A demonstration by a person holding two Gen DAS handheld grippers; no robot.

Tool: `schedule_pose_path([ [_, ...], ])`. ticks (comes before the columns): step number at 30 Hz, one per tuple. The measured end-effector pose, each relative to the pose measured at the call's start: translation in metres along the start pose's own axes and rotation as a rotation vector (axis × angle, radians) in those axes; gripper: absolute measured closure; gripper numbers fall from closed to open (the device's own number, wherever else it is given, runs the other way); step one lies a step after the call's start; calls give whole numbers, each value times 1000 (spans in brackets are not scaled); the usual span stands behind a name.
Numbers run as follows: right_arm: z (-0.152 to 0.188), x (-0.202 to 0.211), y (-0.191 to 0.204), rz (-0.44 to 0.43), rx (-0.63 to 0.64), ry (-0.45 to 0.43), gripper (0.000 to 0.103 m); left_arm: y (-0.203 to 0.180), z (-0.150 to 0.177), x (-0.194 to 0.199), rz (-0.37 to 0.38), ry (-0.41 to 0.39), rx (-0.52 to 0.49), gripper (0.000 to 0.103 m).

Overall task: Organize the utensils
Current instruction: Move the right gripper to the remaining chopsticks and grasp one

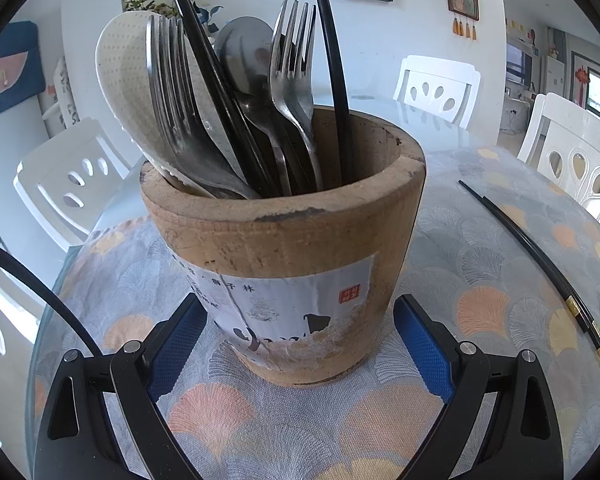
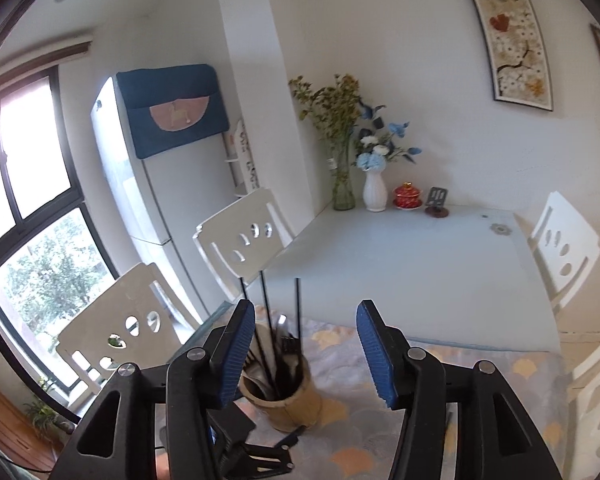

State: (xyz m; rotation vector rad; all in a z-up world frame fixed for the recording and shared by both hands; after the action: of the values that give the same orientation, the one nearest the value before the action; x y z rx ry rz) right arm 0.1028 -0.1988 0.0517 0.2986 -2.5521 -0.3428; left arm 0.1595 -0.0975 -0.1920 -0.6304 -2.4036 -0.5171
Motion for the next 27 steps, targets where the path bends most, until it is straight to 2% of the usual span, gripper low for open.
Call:
schedule_pose_path([
  [11, 25, 11, -58, 127, -85, 73, 50, 1, 0, 0, -6, 1, -6, 8],
  [21, 48, 38, -111, 232, -156, 111, 49, 0, 0, -1, -8, 2, -8, 8],
  [23, 52, 40, -120, 246, -173, 126, 48, 1, 0, -1, -11, 3, -9, 8],
  [27, 67, 38, -139, 265, -213, 180, 38, 0, 0, 0, -15, 6, -14, 8],
])
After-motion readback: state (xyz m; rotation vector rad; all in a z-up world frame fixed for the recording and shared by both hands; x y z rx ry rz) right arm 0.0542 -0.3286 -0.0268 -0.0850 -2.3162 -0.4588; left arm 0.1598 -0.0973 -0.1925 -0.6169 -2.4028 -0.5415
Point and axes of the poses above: each gripper's, at about its wrist camera, not at the fingertips, and x roughly against the way its jaws point, y to its left, z to its underside, the point moved 10 cm from there along -x, roughly the way its jaws point, and after that the axes turned 8 degrees about -x, right-handed, at the moved point
